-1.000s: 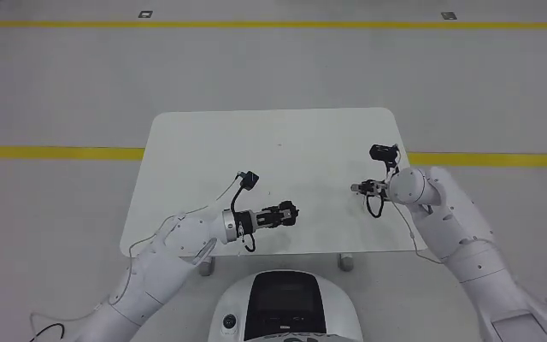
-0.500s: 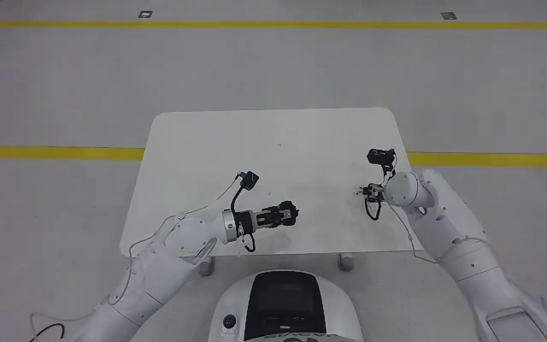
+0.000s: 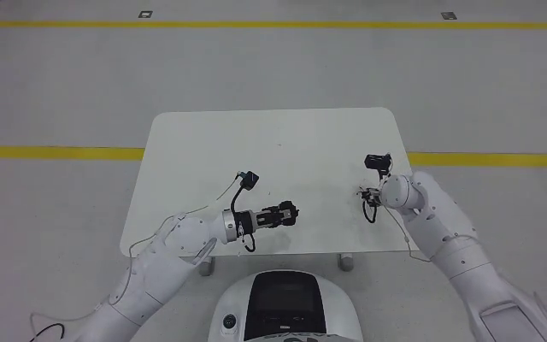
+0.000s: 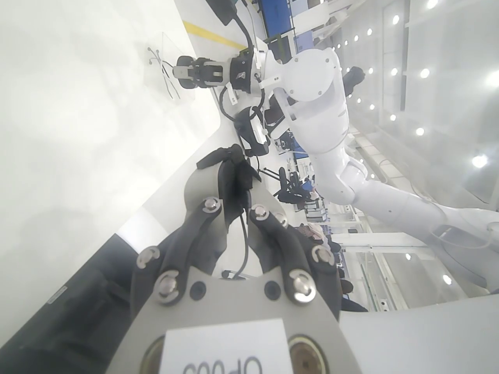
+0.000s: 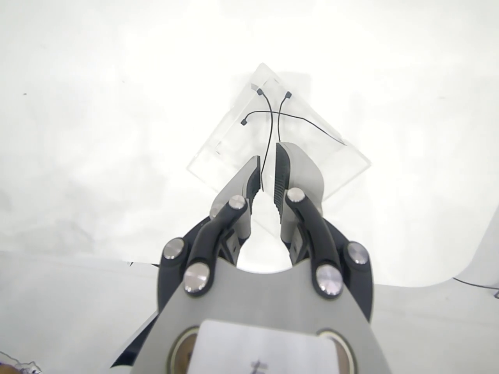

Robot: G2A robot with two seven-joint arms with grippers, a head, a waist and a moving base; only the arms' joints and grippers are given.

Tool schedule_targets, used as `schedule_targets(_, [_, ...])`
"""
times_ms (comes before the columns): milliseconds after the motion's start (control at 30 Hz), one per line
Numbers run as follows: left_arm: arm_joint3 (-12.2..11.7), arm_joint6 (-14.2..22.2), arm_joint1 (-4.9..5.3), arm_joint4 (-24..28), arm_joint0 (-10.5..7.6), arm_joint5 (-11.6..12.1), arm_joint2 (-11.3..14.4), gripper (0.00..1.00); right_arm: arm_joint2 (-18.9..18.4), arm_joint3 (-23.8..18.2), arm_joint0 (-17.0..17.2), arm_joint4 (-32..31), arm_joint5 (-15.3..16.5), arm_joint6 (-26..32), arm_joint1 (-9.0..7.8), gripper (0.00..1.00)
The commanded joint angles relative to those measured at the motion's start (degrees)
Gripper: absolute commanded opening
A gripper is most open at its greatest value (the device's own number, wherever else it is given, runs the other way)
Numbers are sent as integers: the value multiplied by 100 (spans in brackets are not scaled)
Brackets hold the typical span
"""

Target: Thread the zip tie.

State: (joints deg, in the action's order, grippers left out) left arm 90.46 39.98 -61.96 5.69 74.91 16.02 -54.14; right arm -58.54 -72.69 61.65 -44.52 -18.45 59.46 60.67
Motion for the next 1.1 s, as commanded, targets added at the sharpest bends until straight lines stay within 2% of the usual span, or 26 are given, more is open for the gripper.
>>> schedule_targets(0, [0,0,0,0,0,0,0,0,30,48,-40,-52,-3,25,13,11])
schedule_targets(233, [0,0,0,0,0,0,0,0,194,214,-193,-227,-103,63,93,13])
schedule_targets(600, [0,0,0,0,0,0,0,0,428,642,-456,-425,-103,88,242,14])
schedule_targets(1067, [0,0,0,0,0,0,0,0,565,1126,-635,-458,-58,-12,411,14])
